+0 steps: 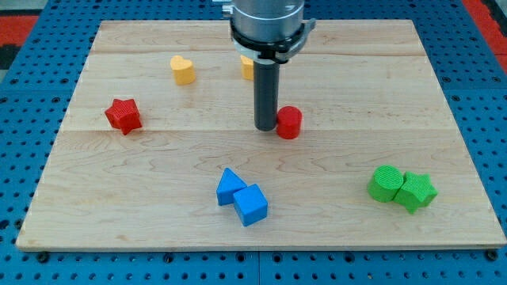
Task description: Move the red star vertically above the blue triangle
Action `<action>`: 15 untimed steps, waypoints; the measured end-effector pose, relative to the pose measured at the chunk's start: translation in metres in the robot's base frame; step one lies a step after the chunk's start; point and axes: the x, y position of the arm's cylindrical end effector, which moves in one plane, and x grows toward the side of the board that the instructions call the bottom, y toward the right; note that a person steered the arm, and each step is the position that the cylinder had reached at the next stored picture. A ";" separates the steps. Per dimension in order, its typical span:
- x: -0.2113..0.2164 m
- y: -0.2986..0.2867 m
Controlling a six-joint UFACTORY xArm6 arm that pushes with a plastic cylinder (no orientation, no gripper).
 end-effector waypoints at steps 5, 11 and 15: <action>0.033 -0.151; -0.006 -0.267; -0.006 -0.167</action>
